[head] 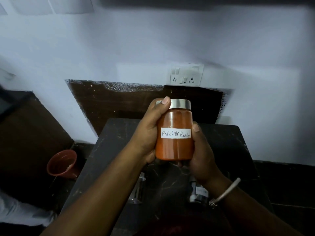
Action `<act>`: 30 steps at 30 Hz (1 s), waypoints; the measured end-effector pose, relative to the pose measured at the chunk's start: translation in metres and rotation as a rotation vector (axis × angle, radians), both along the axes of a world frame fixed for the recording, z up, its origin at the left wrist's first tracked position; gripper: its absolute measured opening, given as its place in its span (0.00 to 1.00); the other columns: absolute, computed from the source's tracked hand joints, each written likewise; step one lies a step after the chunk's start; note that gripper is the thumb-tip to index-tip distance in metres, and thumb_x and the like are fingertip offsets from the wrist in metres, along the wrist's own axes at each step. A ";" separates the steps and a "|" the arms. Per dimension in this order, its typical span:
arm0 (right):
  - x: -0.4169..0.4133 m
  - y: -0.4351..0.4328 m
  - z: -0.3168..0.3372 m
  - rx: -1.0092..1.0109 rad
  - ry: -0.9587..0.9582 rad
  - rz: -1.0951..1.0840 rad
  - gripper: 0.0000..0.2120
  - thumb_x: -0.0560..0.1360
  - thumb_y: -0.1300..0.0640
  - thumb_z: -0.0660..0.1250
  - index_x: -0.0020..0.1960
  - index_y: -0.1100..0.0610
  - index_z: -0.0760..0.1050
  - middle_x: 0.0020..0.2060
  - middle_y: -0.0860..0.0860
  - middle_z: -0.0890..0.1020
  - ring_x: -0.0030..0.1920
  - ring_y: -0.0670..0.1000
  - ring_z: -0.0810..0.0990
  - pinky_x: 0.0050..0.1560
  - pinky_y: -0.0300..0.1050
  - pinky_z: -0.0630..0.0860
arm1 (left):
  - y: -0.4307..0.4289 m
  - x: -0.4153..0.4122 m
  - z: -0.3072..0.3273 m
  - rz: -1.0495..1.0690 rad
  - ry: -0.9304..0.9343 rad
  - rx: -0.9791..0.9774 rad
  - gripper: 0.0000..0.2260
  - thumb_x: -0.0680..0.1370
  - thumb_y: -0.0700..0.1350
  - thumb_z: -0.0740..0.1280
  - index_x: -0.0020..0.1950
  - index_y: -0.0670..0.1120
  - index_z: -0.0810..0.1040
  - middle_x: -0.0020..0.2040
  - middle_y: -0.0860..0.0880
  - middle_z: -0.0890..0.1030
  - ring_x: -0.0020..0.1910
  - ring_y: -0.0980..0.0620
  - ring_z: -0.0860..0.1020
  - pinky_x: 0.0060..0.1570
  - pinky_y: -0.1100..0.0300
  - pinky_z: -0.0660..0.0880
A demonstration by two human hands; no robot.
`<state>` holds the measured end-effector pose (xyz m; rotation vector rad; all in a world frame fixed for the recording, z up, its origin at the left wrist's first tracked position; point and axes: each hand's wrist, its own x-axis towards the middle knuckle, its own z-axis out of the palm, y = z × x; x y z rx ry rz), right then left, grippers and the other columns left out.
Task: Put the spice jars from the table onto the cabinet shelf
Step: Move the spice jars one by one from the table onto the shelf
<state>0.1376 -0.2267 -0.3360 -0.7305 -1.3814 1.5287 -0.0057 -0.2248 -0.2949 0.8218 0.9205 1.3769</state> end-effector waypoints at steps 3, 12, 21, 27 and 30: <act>0.002 -0.001 0.005 -0.007 0.008 -0.009 0.18 0.79 0.38 0.51 0.59 0.45 0.73 0.49 0.55 0.84 0.42 0.53 0.85 0.33 0.52 0.80 | -0.001 0.002 0.003 0.006 -0.029 0.002 0.27 0.73 0.58 0.72 0.67 0.44 0.74 0.57 0.37 0.78 0.50 0.41 0.81 0.56 0.42 0.77; 0.005 0.027 0.069 0.131 -0.077 -0.016 0.15 0.81 0.40 0.56 0.51 0.36 0.82 0.50 0.45 0.87 0.50 0.45 0.87 0.41 0.34 0.81 | 0.011 -0.007 0.075 0.000 0.007 0.117 0.36 0.74 0.57 0.67 0.74 0.34 0.66 0.59 0.35 0.75 0.54 0.37 0.76 0.47 0.49 0.81; -0.007 0.086 0.229 0.655 -0.219 -0.101 0.44 0.65 0.38 0.74 0.74 0.26 0.54 0.55 0.40 0.85 0.53 0.45 0.86 0.47 0.41 0.85 | 0.076 -0.030 0.218 -0.028 0.095 0.419 0.36 0.74 0.57 0.69 0.74 0.35 0.67 0.70 0.25 0.71 0.62 0.25 0.76 0.65 0.30 0.71; -0.039 0.158 0.320 0.688 -0.194 -0.063 0.42 0.65 0.51 0.80 0.69 0.26 0.64 0.54 0.55 0.82 0.50 0.55 0.86 0.41 0.56 0.87 | 0.153 -0.071 0.295 -0.044 0.233 0.596 0.35 0.76 0.65 0.68 0.71 0.40 0.75 0.60 0.36 0.82 0.56 0.34 0.83 0.55 0.39 0.81; -0.071 0.208 0.341 0.663 -0.258 -0.132 0.39 0.68 0.55 0.79 0.68 0.29 0.63 0.51 0.57 0.82 0.49 0.60 0.86 0.41 0.61 0.86 | 0.200 -0.106 0.300 0.386 0.516 0.610 0.27 0.83 0.65 0.55 0.59 0.43 0.80 0.53 0.42 0.86 0.55 0.39 0.84 0.52 0.47 0.82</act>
